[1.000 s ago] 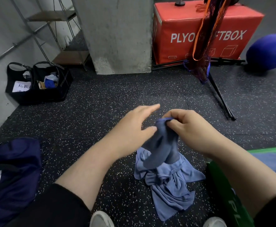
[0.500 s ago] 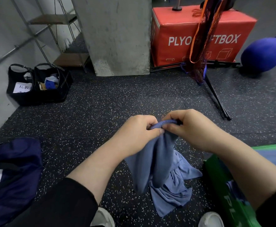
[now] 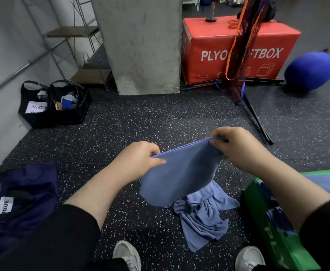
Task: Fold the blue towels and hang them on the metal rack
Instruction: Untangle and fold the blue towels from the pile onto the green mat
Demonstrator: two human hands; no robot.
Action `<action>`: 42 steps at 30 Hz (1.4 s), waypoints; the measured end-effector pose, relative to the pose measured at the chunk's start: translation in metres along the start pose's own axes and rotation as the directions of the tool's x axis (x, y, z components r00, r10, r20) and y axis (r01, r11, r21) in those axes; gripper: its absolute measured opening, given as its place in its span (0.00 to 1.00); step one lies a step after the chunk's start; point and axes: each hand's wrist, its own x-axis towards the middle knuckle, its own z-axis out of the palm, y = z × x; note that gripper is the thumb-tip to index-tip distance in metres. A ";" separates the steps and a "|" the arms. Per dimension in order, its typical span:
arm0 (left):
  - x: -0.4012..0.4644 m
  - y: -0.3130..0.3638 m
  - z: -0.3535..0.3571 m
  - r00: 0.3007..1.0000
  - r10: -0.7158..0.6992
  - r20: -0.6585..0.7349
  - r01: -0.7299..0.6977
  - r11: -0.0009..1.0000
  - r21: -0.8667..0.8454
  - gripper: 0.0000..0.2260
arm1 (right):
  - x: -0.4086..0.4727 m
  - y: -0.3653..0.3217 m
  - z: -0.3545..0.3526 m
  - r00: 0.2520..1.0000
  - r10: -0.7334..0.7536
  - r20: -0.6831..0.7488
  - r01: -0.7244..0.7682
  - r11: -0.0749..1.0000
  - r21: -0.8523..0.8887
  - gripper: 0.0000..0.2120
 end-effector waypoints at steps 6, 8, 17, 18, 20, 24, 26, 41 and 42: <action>-0.011 -0.020 -0.009 0.996 -0.083 -0.032 0.088 0.973 0.215 0.10 | -0.005 0.010 -0.004 0.994 0.067 -0.087 -0.062 0.996 0.065 0.05; -0.015 -0.026 -0.011 0.990 -0.121 -0.075 0.132 0.976 0.175 0.10 | -0.006 0.014 -0.006 0.993 0.077 -0.089 -0.069 0.994 0.083 0.05; -0.027 -0.030 -0.023 0.945 -0.103 -0.309 0.087 0.994 -0.067 0.12 | -0.019 0.014 -0.016 0.993 0.062 -0.100 -0.061 0.998 0.013 0.05; -0.027 -0.031 -0.025 0.935 -0.096 -0.341 0.075 0.994 -0.075 0.11 | -0.020 0.014 -0.020 0.994 0.072 -0.077 -0.070 0.997 0.033 0.05; -0.028 -0.032 -0.026 0.935 -0.091 -0.342 0.083 0.996 -0.038 0.11 | -0.022 0.014 -0.023 0.995 0.094 0.017 -0.094 0.995 0.013 0.05; -0.026 -0.032 -0.028 0.925 -0.117 -0.362 0.054 0.983 -0.177 0.10 | -0.024 0.014 -0.030 0.994 0.101 -0.048 -0.102 0.994 -0.028 0.07; -0.022 -0.034 -0.032 0.915 -0.130 -0.383 0.016 0.957 -0.289 0.10 | -0.023 0.017 -0.034 0.992 0.106 -0.073 -0.110 0.992 -0.055 0.09; -0.012 -0.001 -0.023 0.913 -0.071 -0.402 -0.239 0.706 -0.667 0.02 | -0.015 0.022 -0.021 0.957 0.212 0.200 -0.140 0.936 -0.322 0.04; -0.011 0.004 -0.022 0.917 -0.050 -0.396 -0.247 0.708 -0.661 0.02 | -0.017 0.017 -0.018 0.937 0.239 0.257 -0.137 0.924 -0.358 0.07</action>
